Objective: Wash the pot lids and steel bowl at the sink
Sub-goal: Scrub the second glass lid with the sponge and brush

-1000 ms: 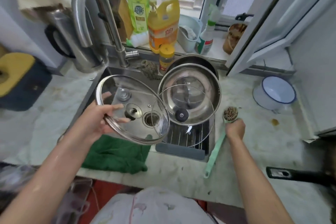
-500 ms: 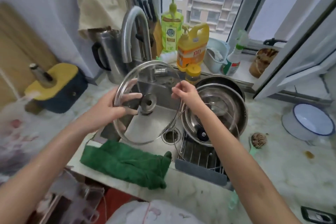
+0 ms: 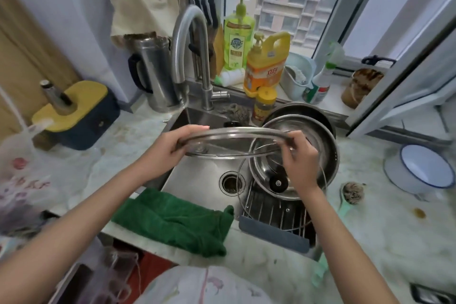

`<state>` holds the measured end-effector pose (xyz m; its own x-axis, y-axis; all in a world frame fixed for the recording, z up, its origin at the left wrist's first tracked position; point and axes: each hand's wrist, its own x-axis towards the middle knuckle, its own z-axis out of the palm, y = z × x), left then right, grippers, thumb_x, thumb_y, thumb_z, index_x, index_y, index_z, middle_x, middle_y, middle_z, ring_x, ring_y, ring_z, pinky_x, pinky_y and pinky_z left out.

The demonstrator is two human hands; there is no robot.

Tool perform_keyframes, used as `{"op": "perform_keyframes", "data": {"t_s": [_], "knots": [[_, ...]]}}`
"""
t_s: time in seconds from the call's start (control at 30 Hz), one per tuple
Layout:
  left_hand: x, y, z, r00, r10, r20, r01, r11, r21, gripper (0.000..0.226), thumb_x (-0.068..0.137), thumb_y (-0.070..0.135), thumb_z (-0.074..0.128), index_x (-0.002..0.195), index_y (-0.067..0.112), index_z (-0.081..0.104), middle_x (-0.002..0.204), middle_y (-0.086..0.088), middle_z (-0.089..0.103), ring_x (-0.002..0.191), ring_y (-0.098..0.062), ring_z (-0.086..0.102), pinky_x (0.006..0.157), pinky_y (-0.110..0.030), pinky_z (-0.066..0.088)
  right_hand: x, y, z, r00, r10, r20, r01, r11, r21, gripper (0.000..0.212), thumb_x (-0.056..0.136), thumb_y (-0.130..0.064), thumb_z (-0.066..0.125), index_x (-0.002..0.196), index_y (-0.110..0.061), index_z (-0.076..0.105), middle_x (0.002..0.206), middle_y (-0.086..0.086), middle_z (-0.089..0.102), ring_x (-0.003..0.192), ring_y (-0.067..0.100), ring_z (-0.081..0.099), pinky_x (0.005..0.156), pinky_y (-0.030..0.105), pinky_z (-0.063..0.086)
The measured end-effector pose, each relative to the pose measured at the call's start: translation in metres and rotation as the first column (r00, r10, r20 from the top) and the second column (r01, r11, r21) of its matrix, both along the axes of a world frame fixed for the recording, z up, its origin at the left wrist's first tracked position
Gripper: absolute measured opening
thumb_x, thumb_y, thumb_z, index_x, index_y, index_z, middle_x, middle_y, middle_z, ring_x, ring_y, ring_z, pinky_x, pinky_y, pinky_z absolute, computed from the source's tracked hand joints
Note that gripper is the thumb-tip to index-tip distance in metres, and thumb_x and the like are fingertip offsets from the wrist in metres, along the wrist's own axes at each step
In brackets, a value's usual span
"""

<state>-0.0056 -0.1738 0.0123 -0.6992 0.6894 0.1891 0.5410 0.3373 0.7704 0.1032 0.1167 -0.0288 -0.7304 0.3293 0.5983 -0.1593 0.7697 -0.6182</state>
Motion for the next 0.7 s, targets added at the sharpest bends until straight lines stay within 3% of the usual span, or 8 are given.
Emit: {"op": "perform_keyframes", "data": {"t_s": [0.07,0.13,0.2,0.27,0.37,0.47,0.57,0.7], "knots": [[-0.006,0.023,-0.014,0.986,0.068,0.151,-0.073,0.997,0.024,0.046,0.086,-0.015,0.057,0.111,0.024,0.059,0.101,0.016,0.071,0.101,-0.005,0.066,0.086,-0.023,0.054,0.011,0.018,0.006,0.988,-0.05,0.146,0.053,0.999,-0.015,0.015,0.086,-0.021,0.07,0.083,-0.012,0.059,0.065,-0.009,0.056,0.056,0.003,0.051,0.055,0.014,0.041],[-0.011,0.049,-0.032,0.968,0.077,0.238,-0.076,0.997,-0.013,0.039,0.083,-0.016,0.061,0.098,0.02,0.06,0.087,0.013,0.073,0.09,-0.002,0.069,0.079,-0.02,0.055,0.02,0.036,0.002,0.95,-0.088,0.3,0.111,0.992,-0.059,0.019,0.086,-0.024,0.07,0.079,-0.012,0.057,0.064,-0.001,0.058,0.059,0.013,0.055,0.056,0.028,0.044],[-0.01,0.076,-0.049,0.953,0.067,0.296,-0.047,0.996,-0.076,0.036,0.08,-0.02,0.057,0.095,0.013,0.06,0.087,0.004,0.072,0.084,-0.007,0.07,0.073,-0.019,0.054,0.031,0.051,-0.01,0.893,-0.119,0.433,0.17,0.982,-0.081,0.021,0.086,-0.024,0.07,0.079,-0.01,0.057,0.066,0.004,0.06,0.062,0.019,0.057,0.057,0.035,0.046],[-0.01,0.104,-0.068,0.937,0.056,0.345,-0.012,0.992,-0.129,0.035,0.079,-0.023,0.05,0.095,0.007,0.059,0.086,-0.002,0.069,0.082,-0.011,0.069,0.07,-0.025,0.054,0.043,0.067,-0.025,0.832,-0.161,0.531,0.242,0.966,-0.086,0.022,0.086,-0.024,0.07,0.079,-0.008,0.057,0.066,0.004,0.061,0.062,0.02,0.058,0.057,0.034,0.047],[-0.011,0.134,-0.086,0.936,0.046,0.349,0.033,0.975,-0.218,0.029,0.077,-0.017,0.055,0.088,0.009,0.06,0.082,0.001,0.065,0.08,-0.012,0.065,0.071,-0.03,0.054,0.054,0.085,-0.039,0.763,-0.195,0.616,0.307,0.948,-0.081,0.024,0.086,-0.021,0.07,0.075,-0.005,0.056,0.062,0.002,0.057,0.06,0.02,0.054,0.054,0.03,0.041],[-0.012,0.149,-0.102,0.94,0.038,0.339,0.074,0.947,-0.313,0.027,0.075,-0.008,0.072,0.08,0.017,0.061,0.078,0.006,0.063,0.074,-0.008,0.061,0.068,-0.021,0.049,0.057,0.099,-0.047,0.704,-0.188,0.684,0.321,0.944,-0.072,0.024,0.084,-0.019,0.072,0.071,-0.007,0.054,0.061,0.0,0.054,0.061,0.02,0.051,0.053,0.031,0.035],[-0.007,0.159,-0.12,0.91,0.056,0.412,0.096,0.936,-0.339,0.03,0.076,-0.011,0.071,0.08,0.016,0.06,0.079,0.004,0.064,0.073,-0.006,0.061,0.059,-0.011,0.048,0.061,0.108,-0.058,0.648,-0.182,0.74,0.325,0.944,-0.052,0.027,0.082,-0.021,0.071,0.066,-0.012,0.052,0.061,0.004,0.057,0.064,0.025,0.055,0.056,0.034,0.037],[-0.003,0.163,-0.127,0.919,0.068,0.389,0.095,0.918,-0.384,0.028,0.074,-0.009,0.073,0.08,0.015,0.059,0.083,-0.001,0.063,0.075,-0.011,0.059,0.058,-0.009,0.043,0.066,0.111,-0.067,0.617,-0.154,0.772,0.33,0.941,-0.075,0.03,0.084,-0.022,0.069,0.063,-0.015,0.048,0.062,0.004,0.059,0.063,0.024,0.057,0.054,0.031,0.037]]}}
